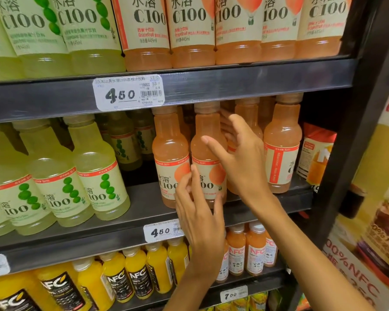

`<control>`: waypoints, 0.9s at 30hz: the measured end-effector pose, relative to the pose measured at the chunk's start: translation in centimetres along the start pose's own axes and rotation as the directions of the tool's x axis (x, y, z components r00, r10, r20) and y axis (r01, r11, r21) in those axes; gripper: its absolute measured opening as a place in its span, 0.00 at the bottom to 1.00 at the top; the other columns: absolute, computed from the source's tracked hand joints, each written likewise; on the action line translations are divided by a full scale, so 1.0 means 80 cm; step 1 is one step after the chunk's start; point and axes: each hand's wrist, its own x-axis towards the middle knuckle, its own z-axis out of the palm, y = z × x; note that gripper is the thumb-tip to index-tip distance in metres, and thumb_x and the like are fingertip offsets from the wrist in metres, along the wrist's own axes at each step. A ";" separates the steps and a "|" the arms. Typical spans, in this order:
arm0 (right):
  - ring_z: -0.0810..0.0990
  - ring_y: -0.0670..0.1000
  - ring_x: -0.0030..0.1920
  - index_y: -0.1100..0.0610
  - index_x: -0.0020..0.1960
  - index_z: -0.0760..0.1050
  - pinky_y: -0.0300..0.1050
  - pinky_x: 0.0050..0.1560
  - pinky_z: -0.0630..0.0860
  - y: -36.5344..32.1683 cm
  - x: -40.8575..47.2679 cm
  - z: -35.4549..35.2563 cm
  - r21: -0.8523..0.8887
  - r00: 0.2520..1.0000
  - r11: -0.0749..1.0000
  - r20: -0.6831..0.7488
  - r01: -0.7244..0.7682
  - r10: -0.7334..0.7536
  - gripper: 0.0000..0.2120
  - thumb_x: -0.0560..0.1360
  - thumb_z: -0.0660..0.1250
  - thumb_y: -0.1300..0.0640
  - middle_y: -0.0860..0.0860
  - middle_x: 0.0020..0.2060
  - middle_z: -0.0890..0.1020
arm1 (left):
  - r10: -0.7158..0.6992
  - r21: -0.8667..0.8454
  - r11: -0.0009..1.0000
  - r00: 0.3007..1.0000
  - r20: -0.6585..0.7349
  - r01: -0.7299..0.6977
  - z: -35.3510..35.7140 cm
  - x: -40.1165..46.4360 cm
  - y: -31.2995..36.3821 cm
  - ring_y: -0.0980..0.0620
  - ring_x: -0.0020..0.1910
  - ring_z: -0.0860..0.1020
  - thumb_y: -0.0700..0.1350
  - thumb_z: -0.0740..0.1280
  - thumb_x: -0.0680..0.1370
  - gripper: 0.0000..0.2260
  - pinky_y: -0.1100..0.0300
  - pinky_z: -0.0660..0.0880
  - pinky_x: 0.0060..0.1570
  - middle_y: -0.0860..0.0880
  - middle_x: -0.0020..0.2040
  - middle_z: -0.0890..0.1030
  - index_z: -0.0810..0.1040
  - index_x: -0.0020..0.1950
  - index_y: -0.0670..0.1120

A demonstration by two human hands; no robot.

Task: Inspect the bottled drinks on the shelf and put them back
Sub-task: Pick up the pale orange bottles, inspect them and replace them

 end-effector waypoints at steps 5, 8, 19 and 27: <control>0.68 0.44 0.32 0.59 0.46 0.64 0.31 0.34 0.69 0.000 0.004 0.013 -0.038 0.996 0.998 -0.075 0.042 -0.045 0.15 0.75 0.71 0.55 0.46 0.32 0.69 | -0.075 0.001 0.997 0.995 0.065 0.075 0.002 0.010 0.002 0.42 0.43 0.80 0.37 0.75 0.70 0.33 0.47 0.81 0.34 0.40 0.58 0.74 0.65 0.73 0.40; 0.63 0.43 0.29 0.58 0.44 0.62 0.28 0.34 0.67 0.000 0.007 0.017 -0.071 0.998 0.997 -0.062 0.026 -0.031 0.16 0.75 0.71 0.56 0.43 0.31 0.63 | -0.107 0.039 0.994 0.990 0.087 0.104 0.004 0.013 0.005 0.41 0.46 0.81 0.39 0.73 0.73 0.32 0.46 0.80 0.35 0.39 0.60 0.75 0.64 0.74 0.42; 0.71 0.47 0.47 0.66 0.54 0.71 0.25 0.49 0.65 0.019 0.021 -0.032 -0.156 0.929 0.987 -0.361 0.028 -0.083 0.10 0.76 0.67 0.63 0.54 0.47 0.72 | -0.001 -0.116 0.993 0.989 0.148 0.019 0.001 0.007 0.018 0.55 0.40 0.76 0.39 0.71 0.75 0.23 0.52 0.80 0.40 0.46 0.52 0.75 0.70 0.69 0.45; 0.66 0.45 0.34 0.58 0.45 0.61 0.35 0.33 0.65 0.033 0.033 -0.029 -0.187 0.992 0.977 -0.098 -0.100 0.082 0.08 0.78 0.59 0.65 0.46 0.34 0.65 | 0.043 -0.174 0.985 0.947 0.319 0.013 0.010 -0.008 0.024 0.57 0.58 0.74 0.46 0.68 0.77 0.25 0.54 0.78 0.53 0.49 0.66 0.69 0.65 0.72 0.47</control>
